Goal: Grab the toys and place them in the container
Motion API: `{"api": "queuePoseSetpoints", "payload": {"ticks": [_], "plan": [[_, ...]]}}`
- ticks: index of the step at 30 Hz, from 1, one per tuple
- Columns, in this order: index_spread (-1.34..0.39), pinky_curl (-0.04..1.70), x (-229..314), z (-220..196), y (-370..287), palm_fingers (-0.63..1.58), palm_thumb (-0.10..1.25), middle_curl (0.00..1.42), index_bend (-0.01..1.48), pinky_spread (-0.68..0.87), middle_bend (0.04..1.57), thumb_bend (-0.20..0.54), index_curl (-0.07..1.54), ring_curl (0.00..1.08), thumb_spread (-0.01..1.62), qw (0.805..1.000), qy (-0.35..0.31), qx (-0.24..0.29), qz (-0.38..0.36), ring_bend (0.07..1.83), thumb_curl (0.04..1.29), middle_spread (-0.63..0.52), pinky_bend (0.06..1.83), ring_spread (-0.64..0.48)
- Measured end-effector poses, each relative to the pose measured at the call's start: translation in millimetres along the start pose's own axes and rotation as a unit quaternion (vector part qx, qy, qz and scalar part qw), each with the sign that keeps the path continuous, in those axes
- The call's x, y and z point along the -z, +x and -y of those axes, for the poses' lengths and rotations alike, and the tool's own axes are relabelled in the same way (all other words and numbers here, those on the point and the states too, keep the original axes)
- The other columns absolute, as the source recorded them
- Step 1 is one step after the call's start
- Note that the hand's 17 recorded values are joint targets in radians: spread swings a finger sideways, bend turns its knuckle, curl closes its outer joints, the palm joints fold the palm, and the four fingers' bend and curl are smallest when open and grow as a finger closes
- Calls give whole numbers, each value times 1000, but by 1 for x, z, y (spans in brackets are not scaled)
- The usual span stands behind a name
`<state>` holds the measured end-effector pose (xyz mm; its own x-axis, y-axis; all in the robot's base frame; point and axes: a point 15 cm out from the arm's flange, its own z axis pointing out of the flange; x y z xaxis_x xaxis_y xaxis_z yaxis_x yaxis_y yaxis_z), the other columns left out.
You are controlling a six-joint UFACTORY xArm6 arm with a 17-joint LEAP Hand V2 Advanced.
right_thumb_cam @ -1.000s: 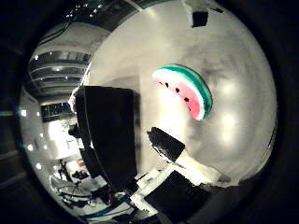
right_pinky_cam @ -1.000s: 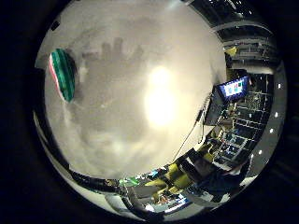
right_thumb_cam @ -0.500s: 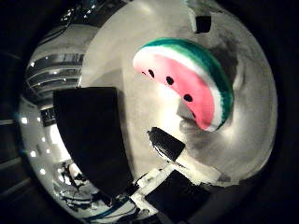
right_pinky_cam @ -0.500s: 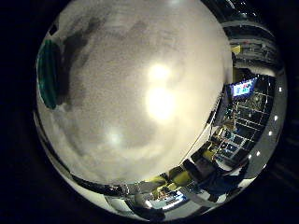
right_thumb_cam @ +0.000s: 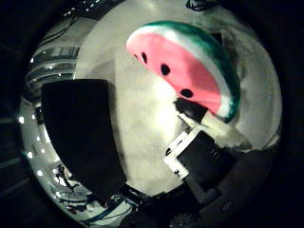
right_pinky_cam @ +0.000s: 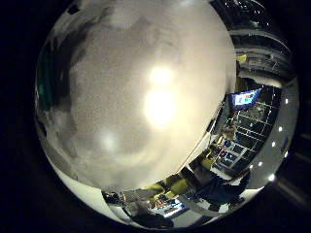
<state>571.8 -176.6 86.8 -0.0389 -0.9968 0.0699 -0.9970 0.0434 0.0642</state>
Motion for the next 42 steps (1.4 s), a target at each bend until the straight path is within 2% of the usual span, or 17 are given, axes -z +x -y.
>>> {"api": "queuePoseSetpoints", "payload": {"ticks": [5, 13, 18, 23, 30, 42], "plan": [[-412, 137, 38, -13, 20, 479, 1067, 420, 1159, 420, 578, -12, 642, 75, 887, 1000, 15, -9, -13, 173, 449, -230, 159, 70], [-408, 133, 121, -75, 57, 469, 1054, 437, 1184, 410, 616, -23, 628, 93, 858, 997, 51, -32, -42, 185, 478, -269, 168, 46], [-406, 134, 168, -118, 56, 466, 1050, 441, 1192, 403, 619, -22, 621, 103, 852, 995, 64, -35, -63, 183, 490, -275, 172, 38], [-404, 135, 207, -141, 9, 463, 1052, 444, 1208, 398, 621, -20, 616, 111, 849, 995, 74, -14, -65, 180, 503, -277, 174, 35], [-395, 146, 239, -151, -96, 459, 1043, 448, 1220, 395, 624, -22, 607, 119, 844, 994, 92, 29, -60, 179, 516, -277, 176, 34], [-400, 154, 228, -162, -292, 471, 1041, 459, 1177, 403, 631, -22, 591, 133, 844, 988, 93, 119, -45, 188, 525, -280, 183, 7]]}}
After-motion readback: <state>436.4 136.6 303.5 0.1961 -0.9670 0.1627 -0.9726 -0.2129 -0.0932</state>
